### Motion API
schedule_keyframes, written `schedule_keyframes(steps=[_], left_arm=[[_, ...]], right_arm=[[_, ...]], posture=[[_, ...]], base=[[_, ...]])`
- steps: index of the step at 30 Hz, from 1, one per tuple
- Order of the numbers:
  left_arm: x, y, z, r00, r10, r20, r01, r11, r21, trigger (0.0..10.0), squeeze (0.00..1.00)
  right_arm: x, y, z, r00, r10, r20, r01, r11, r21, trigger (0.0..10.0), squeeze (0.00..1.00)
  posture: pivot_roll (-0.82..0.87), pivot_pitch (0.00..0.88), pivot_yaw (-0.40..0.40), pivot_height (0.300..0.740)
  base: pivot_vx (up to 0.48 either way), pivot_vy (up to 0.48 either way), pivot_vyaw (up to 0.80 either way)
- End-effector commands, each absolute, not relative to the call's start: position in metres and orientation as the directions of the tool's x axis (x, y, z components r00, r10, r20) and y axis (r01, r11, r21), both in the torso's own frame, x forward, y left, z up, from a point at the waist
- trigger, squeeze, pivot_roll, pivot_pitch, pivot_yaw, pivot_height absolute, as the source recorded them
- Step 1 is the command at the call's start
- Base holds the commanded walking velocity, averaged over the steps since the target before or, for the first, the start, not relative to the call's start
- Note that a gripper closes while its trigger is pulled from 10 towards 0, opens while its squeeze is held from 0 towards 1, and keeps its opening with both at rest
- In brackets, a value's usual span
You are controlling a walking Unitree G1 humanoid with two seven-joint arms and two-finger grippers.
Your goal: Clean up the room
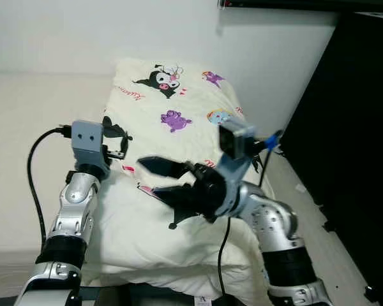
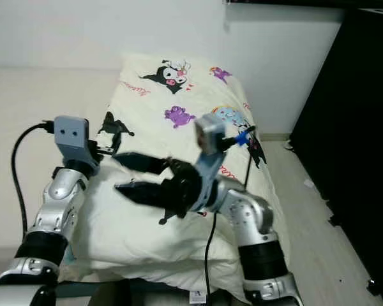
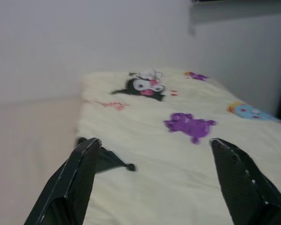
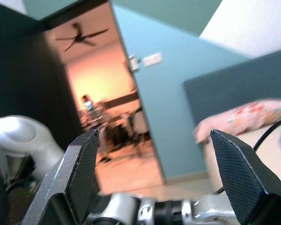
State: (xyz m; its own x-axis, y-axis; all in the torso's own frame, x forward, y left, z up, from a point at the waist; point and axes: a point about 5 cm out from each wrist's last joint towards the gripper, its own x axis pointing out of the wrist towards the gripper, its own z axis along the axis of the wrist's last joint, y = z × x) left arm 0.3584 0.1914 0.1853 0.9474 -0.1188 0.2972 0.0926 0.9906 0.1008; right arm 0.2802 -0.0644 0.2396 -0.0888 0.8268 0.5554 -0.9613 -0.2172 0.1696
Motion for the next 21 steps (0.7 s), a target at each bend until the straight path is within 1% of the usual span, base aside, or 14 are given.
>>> schedule_keyframes(steps=[1,2,3,4,5,6,7,8,9,11,14,16,18,21], left_arm=[[0.359,0.179,0.189,0.939,-0.208,0.274,0.190,0.977,0.091,10.0,0.00],[0.358,0.176,0.190,0.935,-0.245,0.257,0.227,0.969,0.100,10.0,0.00],[0.358,0.176,0.190,0.935,-0.245,0.257,0.227,0.969,0.100,10.0,0.00],[0.356,0.170,0.190,0.921,-0.326,0.213,0.304,0.944,0.129,10.0,0.00],[0.356,0.170,0.190,0.921,-0.326,0.213,0.304,0.944,0.129,10.0,0.00],[0.354,0.165,0.189,0.903,-0.396,0.166,0.372,0.914,0.161,10.0,0.00],[0.352,0.162,0.188,0.887,-0.441,0.134,0.417,0.892,0.177,10.0,0.00],[0.352,0.162,0.188,0.887,-0.441,0.134,0.417,0.892,0.177,10.0,0.00],[0.347,0.160,0.182,0.863,-0.503,0.033,0.480,0.840,0.252,10.0,0.00],[0.340,0.169,0.174,0.857,-0.494,-0.144,0.514,0.811,0.278,10.0,0.00],[0.335,0.178,0.174,0.855,-0.471,-0.218,0.518,0.805,0.290,10.0,0.00],[0.328,0.195,0.179,0.854,-0.418,-0.310,0.510,0.793,0.333,10.0,0.00],[0.320,0.226,0.191,0.870,-0.298,-0.393,0.466,0.759,0.455,10.0,0.00],[0.313,0.243,0.199,0.866,-0.232,-0.442,0.455,0.733,0.507,10.0,0.00]], right_arm=[[0.294,-0.094,0.254,0.071,0.808,0.585,-0.991,-0.010,0.134,10.0,1.00],[0.301,-0.108,0.259,0.153,0.791,0.592,-0.987,0.092,0.132,10.0,1.00],[0.301,-0.108,0.259,0.153,0.791,0.592,-0.987,0.092,0.132,10.0,1.00],[0.310,-0.128,0.262,0.276,0.761,0.588,-0.961,0.228,0.156,10.0,0.88],[0.310,-0.128,0.262,0.276,0.761,0.588,-0.961,0.228,0.156,10.0,0.88],[0.317,-0.142,0.262,0.372,0.728,0.575,-0.927,0.327,0.185,10.0,0.82],[0.320,-0.150,0.263,0.432,0.703,0.565,-0.900,0.381,0.214,10.0,0.82],[0.320,-0.150,0.263,0.432,0.703,0.565,-0.900,0.381,0.214,10.0,0.82],[0.327,-0.165,0.260,0.555,0.649,0.520,-0.828,0.493,0.267,10.0,0.70],[0.339,-0.193,0.248,0.742,0.524,0.417,-0.662,0.669,0.338,10.0,0.63],[0.342,-0.203,0.240,0.804,0.479,0.352,-0.586,0.736,0.339,10.0,0.62],[0.342,-0.214,0.224,0.857,0.447,0.256,-0.511,0.803,0.308,10.0,0.62],[0.339,-0.223,0.211,0.887,0.425,0.181,-0.460,0.844,0.275,10.0,0.61],[0.336,-0.230,0.202,0.906,0.400,0.136,-0.422,0.868,0.260,10.0,0.60]], posture=[[0.07,0.053,-0.059,0.489],[0.07,0.053,-0.059,0.489],[0.07,0.053,-0.059,0.489],[0.07,0.058,-0.054,0.489],[0.07,0.058,-0.054,0.489],[0.07,0.060,-0.051,0.489],[0.07,0.060,-0.051,0.489],[0.07,0.060,-0.051,0.489],[0.07,0.061,-0.050,0.489],[0.07,0.064,-0.045,0.489],[0.07,0.065,-0.045,0.489],[0.07,0.065,-0.045,0.489],[0.08,0.069,-0.049,0.489],[0.08,0.070,-0.046,0.489]], base=[[0.000,0.000,0.00],[0.000,0.000,0.00],[0.000,0.000,0.00],[0.000,0.000,0.00],[0.000,0.000,0.00],[0.000,0.000,0.00],[0.000,0.000,0.00],[0.000,0.000,0.00],[0.000,0.000,0.00],[0.000,0.000,0.00],[0.000,0.000,0.00],[0.000,0.000,0.00],[0.000,0.000,0.00],[0.000,0.000,0.00]])
